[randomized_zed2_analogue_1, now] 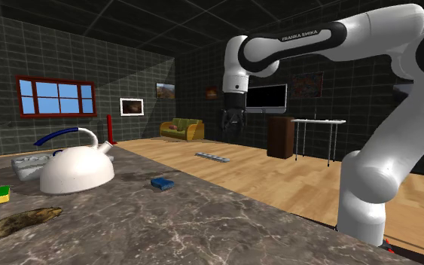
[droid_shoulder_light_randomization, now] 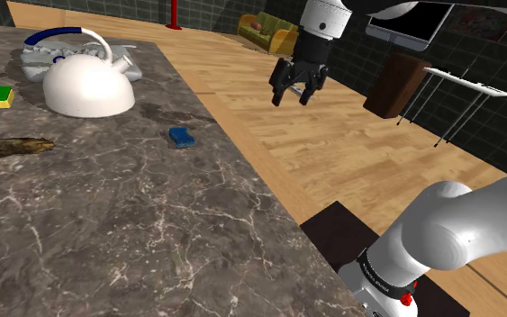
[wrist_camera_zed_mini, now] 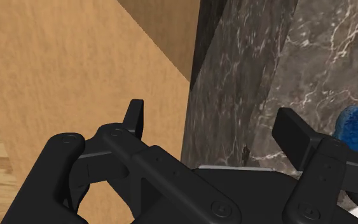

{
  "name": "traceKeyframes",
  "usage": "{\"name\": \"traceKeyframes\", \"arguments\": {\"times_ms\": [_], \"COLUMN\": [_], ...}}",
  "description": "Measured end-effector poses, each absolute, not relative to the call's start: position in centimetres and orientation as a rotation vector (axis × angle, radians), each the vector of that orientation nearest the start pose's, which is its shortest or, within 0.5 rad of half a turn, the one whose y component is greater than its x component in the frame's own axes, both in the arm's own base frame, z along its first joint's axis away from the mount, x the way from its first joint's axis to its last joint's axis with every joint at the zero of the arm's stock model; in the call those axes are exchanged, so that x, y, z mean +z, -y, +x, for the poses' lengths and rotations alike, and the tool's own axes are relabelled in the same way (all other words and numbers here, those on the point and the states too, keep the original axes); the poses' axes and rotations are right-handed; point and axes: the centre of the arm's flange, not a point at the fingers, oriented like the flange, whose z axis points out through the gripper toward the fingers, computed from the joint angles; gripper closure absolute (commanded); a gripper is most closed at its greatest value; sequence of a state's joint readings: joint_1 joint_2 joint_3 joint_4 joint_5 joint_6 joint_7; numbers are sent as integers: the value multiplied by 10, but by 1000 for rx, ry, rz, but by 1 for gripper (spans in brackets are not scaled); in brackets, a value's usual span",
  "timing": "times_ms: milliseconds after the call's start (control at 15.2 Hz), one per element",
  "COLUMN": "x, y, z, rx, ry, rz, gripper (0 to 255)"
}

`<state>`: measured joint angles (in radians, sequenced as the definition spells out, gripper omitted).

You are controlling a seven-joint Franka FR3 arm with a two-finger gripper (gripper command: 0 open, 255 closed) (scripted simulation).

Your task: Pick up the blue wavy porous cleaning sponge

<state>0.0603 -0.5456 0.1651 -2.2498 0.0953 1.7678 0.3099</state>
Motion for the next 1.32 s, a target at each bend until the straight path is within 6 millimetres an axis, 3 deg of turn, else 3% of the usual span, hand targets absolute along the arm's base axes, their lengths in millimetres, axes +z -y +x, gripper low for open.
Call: {"name": "traceKeyframes", "arguments": {"times_ms": [1320], "x": [489], "y": [-327], "z": [498], "rx": [-120], "ry": [-117], "rz": [-3141], "gripper": [0]}}
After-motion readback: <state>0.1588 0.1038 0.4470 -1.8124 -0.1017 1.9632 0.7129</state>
